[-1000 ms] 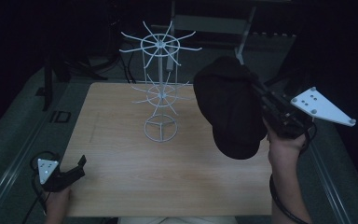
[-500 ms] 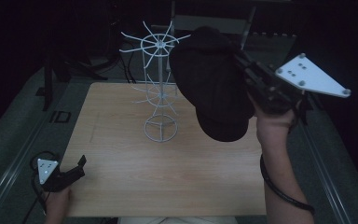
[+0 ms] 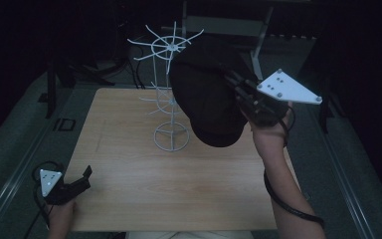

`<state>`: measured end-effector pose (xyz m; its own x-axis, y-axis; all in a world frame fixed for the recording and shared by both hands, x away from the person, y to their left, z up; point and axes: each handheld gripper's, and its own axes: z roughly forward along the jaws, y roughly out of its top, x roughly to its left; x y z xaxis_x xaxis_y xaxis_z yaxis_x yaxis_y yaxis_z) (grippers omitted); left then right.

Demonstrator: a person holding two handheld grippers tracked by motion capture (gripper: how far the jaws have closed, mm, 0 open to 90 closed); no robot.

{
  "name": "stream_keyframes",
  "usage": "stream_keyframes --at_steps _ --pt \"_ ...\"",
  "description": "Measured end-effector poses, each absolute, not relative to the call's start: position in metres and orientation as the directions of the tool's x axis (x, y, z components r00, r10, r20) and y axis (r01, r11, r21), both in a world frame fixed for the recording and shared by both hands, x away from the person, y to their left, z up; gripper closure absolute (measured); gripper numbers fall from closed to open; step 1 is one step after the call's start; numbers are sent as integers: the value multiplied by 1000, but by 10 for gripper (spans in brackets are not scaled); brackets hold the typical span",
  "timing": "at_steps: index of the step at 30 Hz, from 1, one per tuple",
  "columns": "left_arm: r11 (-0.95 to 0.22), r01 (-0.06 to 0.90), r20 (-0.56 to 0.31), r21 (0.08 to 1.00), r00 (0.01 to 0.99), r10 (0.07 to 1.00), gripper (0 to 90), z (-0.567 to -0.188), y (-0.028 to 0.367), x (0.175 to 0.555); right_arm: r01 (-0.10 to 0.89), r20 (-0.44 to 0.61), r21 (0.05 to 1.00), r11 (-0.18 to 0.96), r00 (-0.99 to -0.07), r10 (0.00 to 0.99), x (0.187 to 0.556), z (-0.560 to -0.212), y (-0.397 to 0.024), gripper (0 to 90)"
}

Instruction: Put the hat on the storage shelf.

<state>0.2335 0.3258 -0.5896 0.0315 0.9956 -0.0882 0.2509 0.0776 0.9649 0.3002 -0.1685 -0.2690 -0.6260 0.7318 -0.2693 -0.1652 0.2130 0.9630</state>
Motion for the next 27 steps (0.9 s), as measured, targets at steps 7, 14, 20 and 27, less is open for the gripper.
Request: stream_keyframes --at_steps 7,14,20,27 --pt "79 250 -90 965 32 995 49 -590 326 233 -128 -240 970 208 -660 712 302 -291 -164 838" --pt "81 250 -92 965 32 995 49 -590 326 233 -91 -203 977 195 -689 696 307 -314 -162 832" --pt "79 251 -91 965 33 995 49 -590 326 233 -61 -176 980 188 -703 689 313 -329 -159 829" --pt "81 253 -92 964 34 995 49 -590 327 233 -34 -154 982 184 -709 688 320 -342 -157 820"
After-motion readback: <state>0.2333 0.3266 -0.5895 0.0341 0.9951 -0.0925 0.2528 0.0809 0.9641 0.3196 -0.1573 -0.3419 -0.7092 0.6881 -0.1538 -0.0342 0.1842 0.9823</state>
